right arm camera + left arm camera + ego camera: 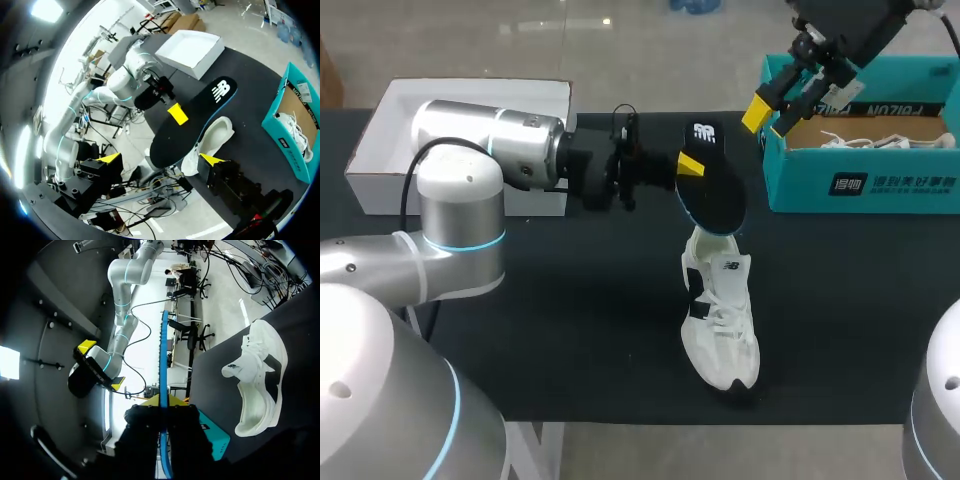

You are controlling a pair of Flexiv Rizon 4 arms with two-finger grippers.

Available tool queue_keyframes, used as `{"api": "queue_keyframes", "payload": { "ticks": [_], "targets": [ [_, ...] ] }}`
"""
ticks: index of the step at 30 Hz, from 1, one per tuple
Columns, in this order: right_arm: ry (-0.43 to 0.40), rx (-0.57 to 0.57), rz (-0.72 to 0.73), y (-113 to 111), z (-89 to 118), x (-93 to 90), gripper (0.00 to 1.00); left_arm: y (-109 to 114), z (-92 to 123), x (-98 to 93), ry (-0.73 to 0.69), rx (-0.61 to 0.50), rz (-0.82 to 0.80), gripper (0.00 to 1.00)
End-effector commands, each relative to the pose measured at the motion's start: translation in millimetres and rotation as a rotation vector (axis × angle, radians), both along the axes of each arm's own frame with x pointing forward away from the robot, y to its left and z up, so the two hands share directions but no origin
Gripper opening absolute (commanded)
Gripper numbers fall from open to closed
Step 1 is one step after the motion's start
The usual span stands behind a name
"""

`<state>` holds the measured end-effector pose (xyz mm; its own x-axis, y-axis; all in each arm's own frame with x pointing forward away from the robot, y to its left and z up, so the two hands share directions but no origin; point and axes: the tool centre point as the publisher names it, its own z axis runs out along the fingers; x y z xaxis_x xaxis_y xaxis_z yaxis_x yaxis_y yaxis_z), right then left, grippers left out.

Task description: Take the shoe out of the shoebox, open the shoe tongue, remove and reinsert the insole, then place the shoe into the shoebox

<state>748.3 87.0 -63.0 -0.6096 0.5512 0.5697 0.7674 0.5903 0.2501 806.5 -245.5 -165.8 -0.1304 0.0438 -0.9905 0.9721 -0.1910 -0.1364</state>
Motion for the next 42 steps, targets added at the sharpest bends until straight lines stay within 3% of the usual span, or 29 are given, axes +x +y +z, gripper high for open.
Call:
{"api": "queue_keyframes", "payload": {
  "ticks": [1, 17, 42],
  "targets": [
    [-0.191, -0.126, -0.105, -12.1, -2.2, -25.8, 1.0, 0.7, -2.4, 2.1, 0.001, 0.0, -0.011, 0.0],
    [-0.283, -0.198, -0.07, -10.8, 11.5, -29.8, 1.0, -6.7, -13.3, -6.3, 0.049, 0.01, -0.04, 0.0],
    [-0.265, -0.207, -0.108, -9.5, 12.2, -24.7, 1.0, -7.0, -12.5, -9.5, 0.059, 0.028, -0.03, 0.0]
  ]
}}
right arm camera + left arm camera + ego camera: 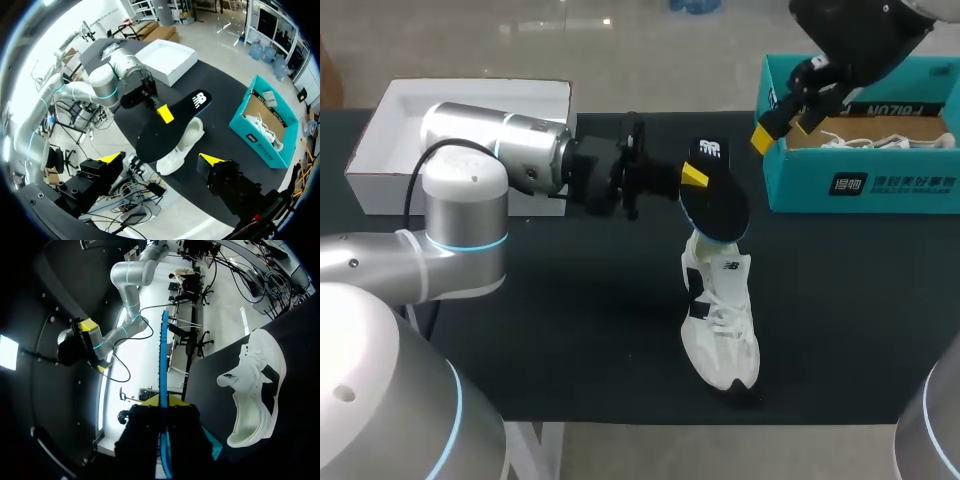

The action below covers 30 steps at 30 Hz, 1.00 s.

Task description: Take the shoe out of the shoebox, open the shoe tongue, remove and reinsert the insole, then place the shoe into the shoebox

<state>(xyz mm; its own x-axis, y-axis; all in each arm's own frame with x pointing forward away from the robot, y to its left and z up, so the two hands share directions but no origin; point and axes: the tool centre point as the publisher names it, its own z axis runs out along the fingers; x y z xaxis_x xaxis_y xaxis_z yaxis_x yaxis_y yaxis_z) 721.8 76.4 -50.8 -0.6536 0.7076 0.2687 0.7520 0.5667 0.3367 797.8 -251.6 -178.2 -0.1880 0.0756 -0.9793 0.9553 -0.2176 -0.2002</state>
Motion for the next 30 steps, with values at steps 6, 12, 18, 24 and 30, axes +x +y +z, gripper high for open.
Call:
{"api": "queue_keyframes", "payload": {
  "ticks": [6, 12, 18, 24, 30],
  "targets": [
    [0.004, -0.003, 0.0, 1.1, 0.0, 1.8, 1.0, -0.9, -0.1, -0.8, -0.001, 0.001, 0.002, 0.0],
    [0.004, -0.003, 0.0, 1.1, 0.0, 1.8, 1.0, -9.2, -11.8, 3.5, 0.365, 0.105, -0.055, 0.0],
    [0.004, -0.003, 0.0, 1.1, 0.0, 1.8, 1.0, -7.0, -17.7, -19.8, 0.799, 0.18, -0.267, 0.0],
    [0.004, -0.003, 0.0, 1.1, 0.0, 1.8, 1.0, 14.1, -15.0, -19.5, 0.987, 0.094, -0.313, 0.0],
    [0.004, -0.003, 0.0, 1.1, 0.0, 1.8, 1.0, 17.4, -4.7, -24.5, 0.935, 0.072, -0.38, 0.0]
  ]
}}
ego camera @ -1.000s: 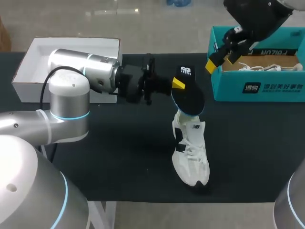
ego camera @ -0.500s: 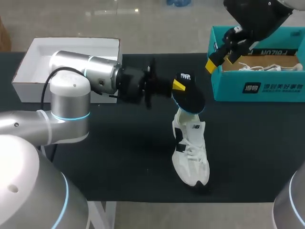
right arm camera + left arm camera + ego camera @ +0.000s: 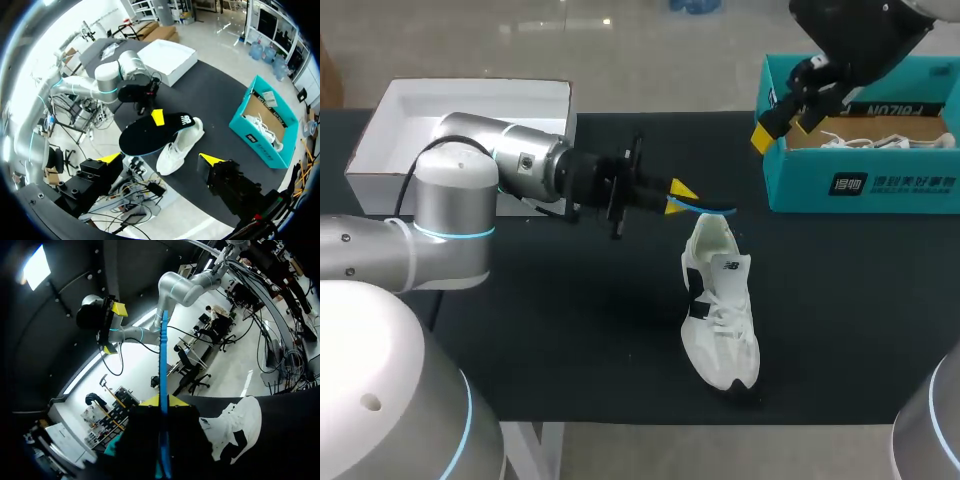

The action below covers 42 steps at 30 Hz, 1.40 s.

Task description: Take the shoe out of the shoebox, open the shoe tongue, remove and reinsert the insole, then place the shoe into the shoebox

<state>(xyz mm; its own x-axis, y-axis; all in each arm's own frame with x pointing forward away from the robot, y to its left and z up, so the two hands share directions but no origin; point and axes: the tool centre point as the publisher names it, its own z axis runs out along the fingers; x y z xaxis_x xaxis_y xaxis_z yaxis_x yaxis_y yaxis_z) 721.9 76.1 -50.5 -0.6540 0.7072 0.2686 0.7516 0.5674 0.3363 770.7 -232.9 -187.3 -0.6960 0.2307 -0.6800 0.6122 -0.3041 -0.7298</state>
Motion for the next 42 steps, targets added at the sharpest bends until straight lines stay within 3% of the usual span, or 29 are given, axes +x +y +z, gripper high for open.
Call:
{"api": "queue_keyframes", "payload": {
  "ticks": [1, 20, 24, 27, 34, 38, 42],
  "targets": [
    [0.003, -0.002, 0.0, 1.4, -0.4, 1.7, 1.0, -2.8, 9.5, -4.6, 0.254, -0.077, -0.245, 0.0],
    [0.003, -0.002, 0.0, 1.4, -0.4, 1.7, 1.0, -3.6, 11.8, -8.7, 0.219, -0.096, -0.254, 0.0],
    [0.003, -0.002, 0.0, 1.4, -0.4, 1.7, 1.0, -2.7, 13.2, -11.0, 0.268, -0.082, -0.166, 0.0],
    [0.003, -0.002, 0.0, 1.4, -0.4, 1.7, 1.0, 1.3, 15.0, -23.0, 0.338, -0.063, -0.078, 0.0],
    [0.003, -0.002, 0.0, 1.4, -0.4, 1.7, 1.0, 14.4, 27.6, -36.9, 0.346, -0.052, 0.057, 0.0],
    [0.003, -0.002, 0.0, 1.4, -0.4, 1.7, 1.0, 19.7, 34.3, -33.1, 0.372, -0.032, 0.081, 0.0],
    [0.003, -0.002, 0.0, 1.4, -0.4, 1.7, 1.0, 17.2, 34.7, -17.1, 0.498, 0.028, 0.068, 0.0]
  ]
}}
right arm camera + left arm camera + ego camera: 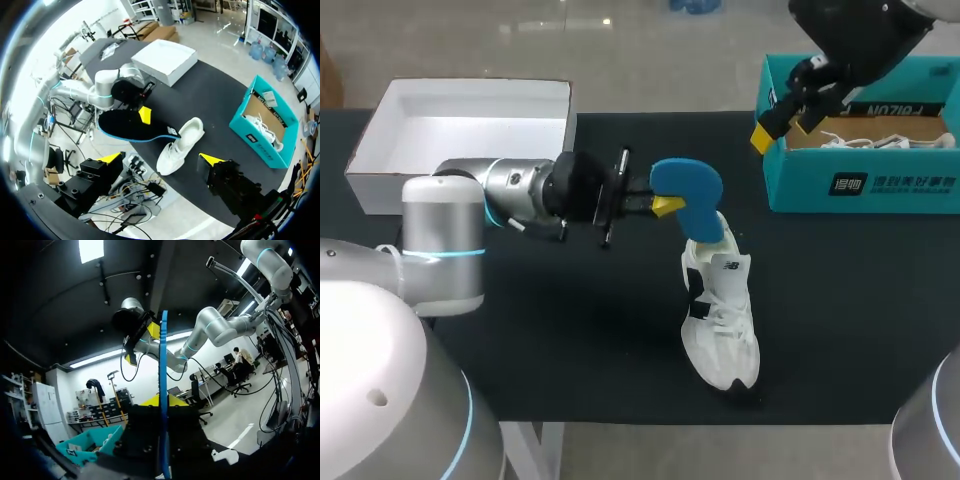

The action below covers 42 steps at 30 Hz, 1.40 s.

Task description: Take the shoe out of the shoebox, open the shoe tongue, remove and reinsert the insole, then place the shoe into the shoebox

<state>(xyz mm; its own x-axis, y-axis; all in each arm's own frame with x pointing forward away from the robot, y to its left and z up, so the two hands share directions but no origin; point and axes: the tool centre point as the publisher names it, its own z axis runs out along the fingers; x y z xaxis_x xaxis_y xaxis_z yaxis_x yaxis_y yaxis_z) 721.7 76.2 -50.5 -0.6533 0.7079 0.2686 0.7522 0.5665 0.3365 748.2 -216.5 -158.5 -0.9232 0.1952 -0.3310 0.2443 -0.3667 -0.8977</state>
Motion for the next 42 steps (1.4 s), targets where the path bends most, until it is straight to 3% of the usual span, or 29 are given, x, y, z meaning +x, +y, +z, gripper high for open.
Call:
{"api": "queue_keyframes", "payload": {
  "ticks": [1, 8, 14, 42],
  "targets": [
    [0.004, -0.002, 0.001, 1.3, -0.3, 1.9, 1.0, -0.7, 4.7, 10.8, 0.098, 0.13, 0.035, 0.0],
    [0.004, -0.002, 0.001, 1.3, -0.3, 1.9, 1.0, -16.9, -5.3, 39.4, 0.366, 0.248, -0.064, 0.0],
    [0.004, -0.002, 0.001, 1.3, -0.3, 1.9, 1.0, -20.8, -10.0, 45.3, 0.528, 0.247, -0.144, 0.0],
    [0.004, -0.002, 0.001, 1.3, -0.3, 1.9, 1.0, -16.9, -5.7, 43.3, 0.498, 0.213, -0.152, 0.0]
  ]
}}
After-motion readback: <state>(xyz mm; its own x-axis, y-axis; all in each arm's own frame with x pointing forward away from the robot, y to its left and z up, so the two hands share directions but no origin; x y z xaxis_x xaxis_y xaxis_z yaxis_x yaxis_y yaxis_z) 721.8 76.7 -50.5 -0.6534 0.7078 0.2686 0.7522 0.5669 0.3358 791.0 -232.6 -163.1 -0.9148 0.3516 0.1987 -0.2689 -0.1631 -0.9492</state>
